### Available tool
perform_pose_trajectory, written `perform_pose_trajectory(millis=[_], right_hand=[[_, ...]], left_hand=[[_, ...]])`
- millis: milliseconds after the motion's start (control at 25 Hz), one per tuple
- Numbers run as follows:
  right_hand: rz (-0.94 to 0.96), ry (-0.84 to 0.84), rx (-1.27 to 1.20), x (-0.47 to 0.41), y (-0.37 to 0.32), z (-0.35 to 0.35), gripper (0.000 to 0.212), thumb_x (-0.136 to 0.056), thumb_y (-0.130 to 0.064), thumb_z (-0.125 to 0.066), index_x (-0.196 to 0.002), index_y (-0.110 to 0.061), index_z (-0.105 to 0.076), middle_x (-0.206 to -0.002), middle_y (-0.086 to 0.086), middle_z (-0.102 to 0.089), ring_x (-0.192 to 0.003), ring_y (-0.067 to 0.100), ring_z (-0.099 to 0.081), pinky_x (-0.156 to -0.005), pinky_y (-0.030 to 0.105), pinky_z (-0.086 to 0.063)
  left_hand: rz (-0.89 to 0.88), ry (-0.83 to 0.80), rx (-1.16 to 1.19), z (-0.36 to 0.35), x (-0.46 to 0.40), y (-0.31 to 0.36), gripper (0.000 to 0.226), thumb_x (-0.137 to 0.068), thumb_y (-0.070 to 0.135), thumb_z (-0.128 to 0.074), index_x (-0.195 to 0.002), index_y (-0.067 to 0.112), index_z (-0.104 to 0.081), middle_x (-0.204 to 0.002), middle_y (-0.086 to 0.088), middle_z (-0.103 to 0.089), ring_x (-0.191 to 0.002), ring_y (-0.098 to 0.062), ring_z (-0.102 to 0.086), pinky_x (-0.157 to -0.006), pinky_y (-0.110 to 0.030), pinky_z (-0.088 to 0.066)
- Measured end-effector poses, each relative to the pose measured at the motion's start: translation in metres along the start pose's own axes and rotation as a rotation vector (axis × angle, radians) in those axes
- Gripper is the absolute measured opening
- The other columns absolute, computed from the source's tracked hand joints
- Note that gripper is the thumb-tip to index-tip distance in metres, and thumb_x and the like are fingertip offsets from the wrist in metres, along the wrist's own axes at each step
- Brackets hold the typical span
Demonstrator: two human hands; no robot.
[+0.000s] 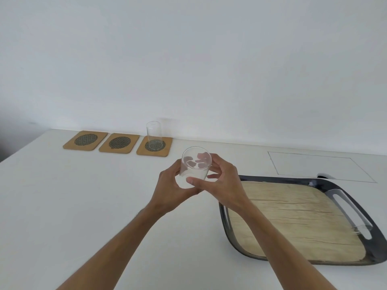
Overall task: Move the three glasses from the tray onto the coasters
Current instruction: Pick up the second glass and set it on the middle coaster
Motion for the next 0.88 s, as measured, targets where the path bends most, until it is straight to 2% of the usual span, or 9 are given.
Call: perform_pose_trajectory(millis=[160, 320, 480, 600, 720, 880], right_hand=[[0.006, -0.045, -0.019, -0.023, -0.004, -0.044, 0.067, -0.067, -0.042, -0.088, -0.127, -0.029, -0.061, -0.119, -0.012, -0.073, -0.116, 0.008, -0.067, -0.097, 0.042, -0.057], [0.026, -0.045, 0.045, -0.043, -0.010, -0.084, 0.073, -0.066, -0.043, -0.089, -0.130, -0.032, -0.056, -0.119, -0.014, -0.073, -0.114, 0.004, -0.066, -0.095, 0.032, -0.056], [0.010, 0.003, 0.036, -0.070, -0.007, -0.123, 0.071, -0.063, -0.038, -0.091, -0.126, -0.028, -0.058, -0.114, -0.011, -0.074, -0.107, 0.005, -0.070, -0.088, 0.035, -0.061], [-0.008, -0.013, 0.035, -0.094, -0.002, -0.151, 0.070, -0.063, -0.037, -0.092, -0.125, -0.028, -0.060, -0.113, -0.010, -0.075, -0.106, 0.006, -0.070, -0.086, 0.036, -0.062], [-0.010, -0.050, 0.033, -0.117, 0.003, -0.180, 0.071, -0.063, -0.036, -0.091, -0.126, -0.029, -0.060, -0.113, -0.009, -0.075, -0.106, 0.008, -0.070, -0.087, 0.035, -0.061], [-0.023, -0.085, 0.014, -0.153, 0.014, -0.211, 0.073, -0.066, -0.033, -0.092, -0.130, -0.024, -0.059, -0.117, -0.009, -0.074, -0.107, 0.008, -0.070, -0.085, 0.026, -0.059]], left_hand=[[-0.007, 0.042, 0.003, 0.039, -0.013, -0.024, 0.056, -0.061, 0.017, -0.090, -0.110, 0.026, -0.064, -0.098, 0.025, -0.069, -0.095, -0.003, -0.066, -0.079, -0.010, -0.047], [-0.008, 0.075, 0.025, 0.069, -0.027, -0.047, 0.054, -0.060, 0.021, -0.089, -0.108, 0.024, -0.066, -0.095, 0.017, -0.073, -0.092, -0.006, -0.068, -0.076, -0.016, -0.053], [0.012, 0.086, 0.039, 0.098, -0.041, -0.077, 0.057, -0.059, 0.023, -0.088, -0.108, 0.034, -0.062, -0.095, 0.016, -0.074, -0.093, -0.006, -0.068, -0.076, -0.015, -0.052], [0.043, 0.076, 0.037, 0.116, -0.051, -0.102, 0.065, -0.060, 0.029, -0.089, -0.116, 0.034, -0.057, -0.105, 0.012, -0.072, -0.098, -0.007, -0.066, -0.080, -0.018, -0.052], [0.100, 0.076, -0.048, 0.137, -0.057, -0.141, 0.078, -0.062, 0.037, -0.088, -0.129, 0.029, -0.049, -0.120, 0.008, -0.066, -0.110, -0.011, -0.061, -0.092, -0.028, -0.049], [0.207, 0.035, -0.404, 0.165, -0.047, -0.208, 0.084, -0.074, 0.047, -0.077, -0.143, 0.019, -0.037, -0.143, -0.001, -0.051, -0.129, -0.020, -0.048, -0.104, -0.040, -0.041]])
Point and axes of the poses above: each hand's wrist, its own x-axis away from the middle knuckle, its own z-axis out of the back of the hand, y = z × x, the point moved 7 cm from there along -x, towards the middle knuckle
